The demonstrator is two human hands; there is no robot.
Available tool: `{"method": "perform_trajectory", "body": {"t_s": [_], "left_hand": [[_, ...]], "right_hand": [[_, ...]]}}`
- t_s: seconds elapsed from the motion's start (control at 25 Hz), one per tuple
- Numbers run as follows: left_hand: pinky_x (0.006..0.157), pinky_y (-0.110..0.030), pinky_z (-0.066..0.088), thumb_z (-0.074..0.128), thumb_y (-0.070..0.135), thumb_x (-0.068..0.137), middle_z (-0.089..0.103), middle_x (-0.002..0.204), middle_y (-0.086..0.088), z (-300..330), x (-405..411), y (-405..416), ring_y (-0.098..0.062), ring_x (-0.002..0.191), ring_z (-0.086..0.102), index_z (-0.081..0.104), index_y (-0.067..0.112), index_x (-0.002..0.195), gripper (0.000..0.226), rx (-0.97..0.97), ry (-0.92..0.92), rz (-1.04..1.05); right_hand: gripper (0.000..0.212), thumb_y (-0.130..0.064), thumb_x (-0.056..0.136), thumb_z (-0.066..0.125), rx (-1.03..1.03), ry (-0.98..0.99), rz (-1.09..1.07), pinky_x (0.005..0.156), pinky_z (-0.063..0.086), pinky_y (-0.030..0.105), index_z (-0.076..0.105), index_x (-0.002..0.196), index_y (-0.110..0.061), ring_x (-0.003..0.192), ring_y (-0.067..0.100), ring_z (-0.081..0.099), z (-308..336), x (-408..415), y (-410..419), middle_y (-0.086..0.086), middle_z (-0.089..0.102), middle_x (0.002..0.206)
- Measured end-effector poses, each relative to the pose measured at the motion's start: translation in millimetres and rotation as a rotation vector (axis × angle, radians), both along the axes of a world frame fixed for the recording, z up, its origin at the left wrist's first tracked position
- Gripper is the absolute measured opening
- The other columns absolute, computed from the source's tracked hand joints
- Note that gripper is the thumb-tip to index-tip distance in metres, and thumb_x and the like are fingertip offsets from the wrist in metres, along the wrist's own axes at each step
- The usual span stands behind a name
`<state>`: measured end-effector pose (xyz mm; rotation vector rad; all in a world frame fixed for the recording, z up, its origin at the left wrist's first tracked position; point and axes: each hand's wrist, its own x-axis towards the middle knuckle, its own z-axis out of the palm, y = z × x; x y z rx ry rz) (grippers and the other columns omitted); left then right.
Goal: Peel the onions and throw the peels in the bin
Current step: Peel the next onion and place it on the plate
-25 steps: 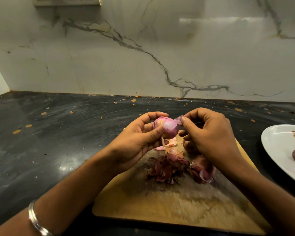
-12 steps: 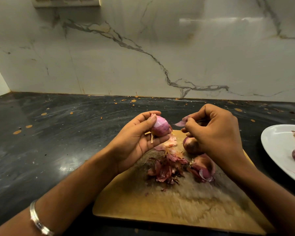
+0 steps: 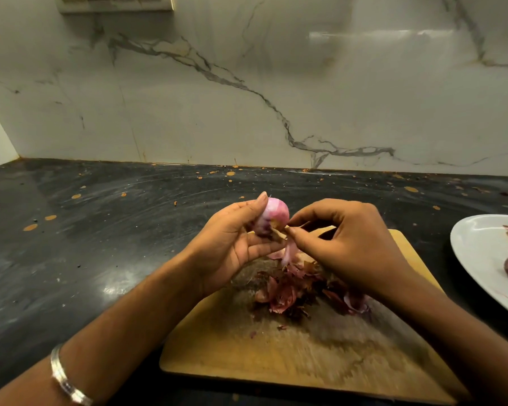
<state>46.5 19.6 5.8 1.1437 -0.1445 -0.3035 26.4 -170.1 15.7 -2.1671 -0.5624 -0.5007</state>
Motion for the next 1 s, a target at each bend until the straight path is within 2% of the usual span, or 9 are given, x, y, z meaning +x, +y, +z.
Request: {"method": "perform_trajectory", "body": {"t_s": [0.08,0.16,0.24,0.36,0.44,0.52,0.64,0.84,1.0], "left_hand": [[0.085,-0.042,0.060,0.063,0.037,0.086,0.068,0.111,-0.025,0.2,-1.2,0.2,-0.032,0.096,0.071,0.042,-0.008,0.136,0.071,0.025,-0.018,-0.014],[0.077,-0.039,0.062,0.061,0.038,0.086,0.070,0.107,-0.019,-0.9,-2.7,0.0,-0.032,0.094,0.072,0.043,0.000,0.137,0.066,0.029,-0.034,-0.036],[0.079,-0.040,0.061,0.058,0.042,0.086,0.070,0.111,-0.016,-1.3,-3.5,-1.0,-0.031,0.095,0.071,0.051,0.008,0.134,0.059,0.063,-0.051,-0.053],[0.085,-0.041,0.055,0.047,0.050,0.093,0.064,0.124,-0.023,-0.8,-3.0,-1.8,-0.032,0.100,0.065,0.059,0.012,0.132,0.055,0.122,-0.053,-0.094],[0.078,-0.037,0.054,0.041,0.042,0.098,0.062,0.122,-0.026,0.9,-3.0,-1.0,-0.031,0.097,0.065,0.056,0.009,0.135,0.052,0.095,-0.021,-0.139],[0.071,-0.032,0.055,0.042,0.029,0.094,0.063,0.115,-0.023,1.4,-3.4,0.4,-0.028,0.090,0.067,0.053,0.006,0.136,0.050,0.070,-0.028,-0.186],[0.066,-0.026,0.055,0.049,0.029,0.094,0.067,0.103,-0.012,1.3,-2.6,3.0,-0.021,0.084,0.068,0.054,0.008,0.133,0.044,0.110,-0.100,-0.168],[0.061,-0.024,0.054,0.056,0.047,0.084,0.068,0.101,-0.009,0.2,-2.7,5.0,-0.017,0.080,0.064,0.055,0.008,0.128,0.058,0.207,-0.172,-0.095],[0.051,-0.021,0.053,0.063,0.056,0.071,0.067,0.097,-0.012,-0.6,-3.6,1.0,-0.017,0.070,0.063,0.054,0.003,0.125,0.076,0.185,-0.165,-0.086]], "right_hand": [[0.002,-0.019,0.085,0.077,0.069,-0.025,0.013,0.064,0.058,0.023,0.075,0.086,-0.020,0.076,0.001,0.070,0.7,-0.5,1.2,-0.012,0.072,0.076],[0.009,-0.010,0.088,0.073,0.095,-0.046,0.032,0.066,0.059,0.025,0.075,0.091,-0.019,0.078,0.002,0.071,0.6,-1.0,2.5,-0.013,0.072,0.080],[0.013,-0.009,0.088,0.071,0.100,-0.050,0.043,0.067,0.059,0.028,0.076,0.096,-0.019,0.080,0.004,0.071,-0.1,-1.6,4.4,-0.013,0.073,0.083],[0.013,-0.019,0.086,0.076,0.096,-0.059,0.025,0.066,0.059,0.033,0.075,0.099,-0.017,0.079,0.006,0.070,-1.4,-1.9,5.7,-0.010,0.072,0.084],[0.013,-0.019,0.086,0.076,0.085,-0.084,-0.015,0.066,0.059,0.032,0.075,0.099,-0.018,0.078,0.006,0.069,-2.0,-0.1,4.1,-0.010,0.071,0.084],[0.012,-0.019,0.087,0.076,0.098,-0.090,-0.041,0.068,0.058,0.029,0.075,0.099,-0.020,0.078,0.005,0.069,-1.9,1.3,1.8,-0.011,0.071,0.084],[0.014,-0.020,0.089,0.074,0.113,-0.098,-0.047,0.068,0.057,0.022,0.076,0.103,-0.021,0.080,0.003,0.069,-1.5,2.3,-0.5,-0.012,0.071,0.090],[0.028,-0.028,0.086,0.075,0.133,-0.043,0.036,0.073,0.061,0.027,0.073,0.113,-0.022,0.093,0.000,0.070,1.8,0.1,0.0,-0.012,0.073,0.103],[0.029,-0.025,0.084,0.078,0.176,-0.025,0.073,0.072,0.062,0.028,0.075,0.113,-0.021,0.085,0.000,0.072,-0.2,-1.3,3.5,-0.010,0.076,0.096]]}}
